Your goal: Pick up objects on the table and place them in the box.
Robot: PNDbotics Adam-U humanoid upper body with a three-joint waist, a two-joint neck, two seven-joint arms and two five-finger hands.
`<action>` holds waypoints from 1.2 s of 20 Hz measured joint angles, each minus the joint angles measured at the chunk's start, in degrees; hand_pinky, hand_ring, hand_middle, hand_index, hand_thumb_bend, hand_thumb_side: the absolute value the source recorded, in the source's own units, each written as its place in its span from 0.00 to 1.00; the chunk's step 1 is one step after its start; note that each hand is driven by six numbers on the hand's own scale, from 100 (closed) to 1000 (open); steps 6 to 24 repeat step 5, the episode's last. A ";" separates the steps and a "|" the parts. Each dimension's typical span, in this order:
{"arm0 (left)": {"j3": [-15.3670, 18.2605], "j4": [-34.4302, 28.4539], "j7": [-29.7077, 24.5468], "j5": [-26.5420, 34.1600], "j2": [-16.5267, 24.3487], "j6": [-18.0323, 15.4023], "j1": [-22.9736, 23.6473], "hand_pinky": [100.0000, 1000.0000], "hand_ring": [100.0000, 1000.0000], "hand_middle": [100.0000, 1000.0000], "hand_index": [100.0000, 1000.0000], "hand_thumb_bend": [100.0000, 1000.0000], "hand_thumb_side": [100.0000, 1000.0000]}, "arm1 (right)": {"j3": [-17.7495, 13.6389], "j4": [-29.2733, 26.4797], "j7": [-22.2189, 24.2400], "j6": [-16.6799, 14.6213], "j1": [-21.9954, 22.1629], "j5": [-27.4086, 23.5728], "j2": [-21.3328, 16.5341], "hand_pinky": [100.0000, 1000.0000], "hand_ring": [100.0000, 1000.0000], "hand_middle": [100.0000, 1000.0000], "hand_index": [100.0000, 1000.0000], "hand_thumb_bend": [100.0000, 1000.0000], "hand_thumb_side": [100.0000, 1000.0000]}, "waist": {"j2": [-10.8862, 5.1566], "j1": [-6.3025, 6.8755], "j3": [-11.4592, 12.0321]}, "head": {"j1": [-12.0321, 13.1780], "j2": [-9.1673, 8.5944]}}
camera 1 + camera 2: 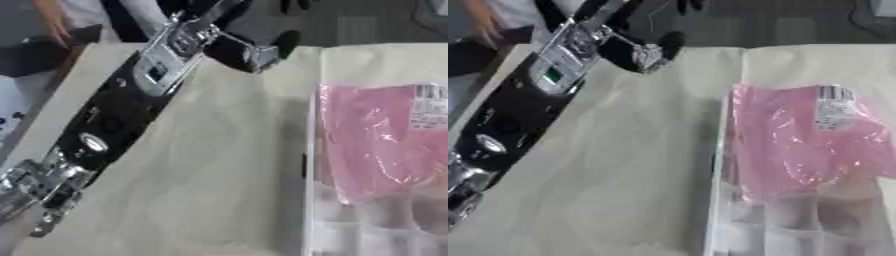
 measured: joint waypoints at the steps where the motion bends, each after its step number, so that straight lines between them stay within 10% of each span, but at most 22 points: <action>1: 1.24 -0.41 1.06 2.56 0.40 0.91 1.68 0.35 0.57 0.65 0.77 0.00 0.64 | -0.16 0.00 0.00 -0.01 0.07 0.10 0.00 0.49 0.58 0.58 0.62 0.27 0.67 | 0.06 -0.10 0.22 | -0.03 -0.02; 5: 5.83 -2.36 6.66 11.76 0.70 1.68 8.01 0.44 0.64 0.70 0.80 0.00 0.74 | -0.34 0.00 -0.02 -0.04 0.54 0.49 0.00 0.49 0.58 0.58 0.63 0.28 0.67 | 0.51 -0.51 1.07 | -0.48 -0.05; 24: 5.83 -2.36 6.66 11.76 0.70 1.68 8.01 0.44 0.64 0.70 0.80 0.00 0.74 | -0.34 0.00 -0.02 -0.04 0.54 0.49 0.00 0.49 0.58 0.58 0.63 0.28 0.67 | 0.51 -0.51 1.07 | -0.48 -0.05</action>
